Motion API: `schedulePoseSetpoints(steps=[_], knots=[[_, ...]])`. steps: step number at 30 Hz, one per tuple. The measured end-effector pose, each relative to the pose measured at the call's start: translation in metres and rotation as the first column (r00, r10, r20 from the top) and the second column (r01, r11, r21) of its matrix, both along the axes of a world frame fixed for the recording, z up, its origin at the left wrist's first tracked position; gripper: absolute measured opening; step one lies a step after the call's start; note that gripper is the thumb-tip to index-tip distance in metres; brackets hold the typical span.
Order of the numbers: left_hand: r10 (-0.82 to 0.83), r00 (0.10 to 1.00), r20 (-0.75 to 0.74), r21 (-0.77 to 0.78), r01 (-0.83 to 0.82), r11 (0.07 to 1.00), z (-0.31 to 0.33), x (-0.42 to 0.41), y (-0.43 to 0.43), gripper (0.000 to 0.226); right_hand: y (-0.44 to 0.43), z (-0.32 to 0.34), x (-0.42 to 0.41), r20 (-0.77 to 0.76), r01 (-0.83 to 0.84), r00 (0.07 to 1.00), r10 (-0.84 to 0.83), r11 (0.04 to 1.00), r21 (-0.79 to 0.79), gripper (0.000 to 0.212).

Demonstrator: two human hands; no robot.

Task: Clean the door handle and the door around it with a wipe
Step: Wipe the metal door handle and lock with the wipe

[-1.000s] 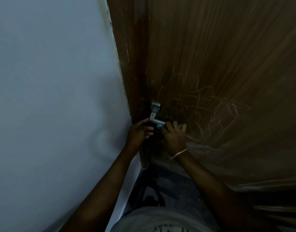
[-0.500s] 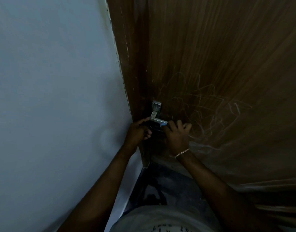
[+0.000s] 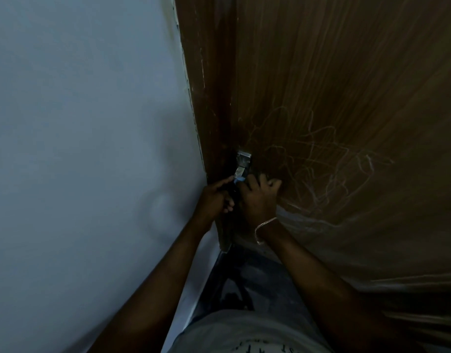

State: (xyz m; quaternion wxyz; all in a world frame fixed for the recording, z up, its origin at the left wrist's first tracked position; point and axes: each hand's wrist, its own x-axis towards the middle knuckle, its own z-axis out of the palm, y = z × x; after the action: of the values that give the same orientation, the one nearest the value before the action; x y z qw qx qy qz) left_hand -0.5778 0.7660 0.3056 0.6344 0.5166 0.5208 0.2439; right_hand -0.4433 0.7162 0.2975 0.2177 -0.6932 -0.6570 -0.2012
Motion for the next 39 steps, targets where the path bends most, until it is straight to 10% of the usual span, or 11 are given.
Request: schedulePoseSetpoints(steps=[39], knots=[[-0.021,0.999,0.042,-0.025,0.022,0.999,0.003,0.004,-0.013,0.059,-0.040,-0.007,0.041,-0.024,0.065,0.997,-0.067,0.995,-0.072,0.030]])
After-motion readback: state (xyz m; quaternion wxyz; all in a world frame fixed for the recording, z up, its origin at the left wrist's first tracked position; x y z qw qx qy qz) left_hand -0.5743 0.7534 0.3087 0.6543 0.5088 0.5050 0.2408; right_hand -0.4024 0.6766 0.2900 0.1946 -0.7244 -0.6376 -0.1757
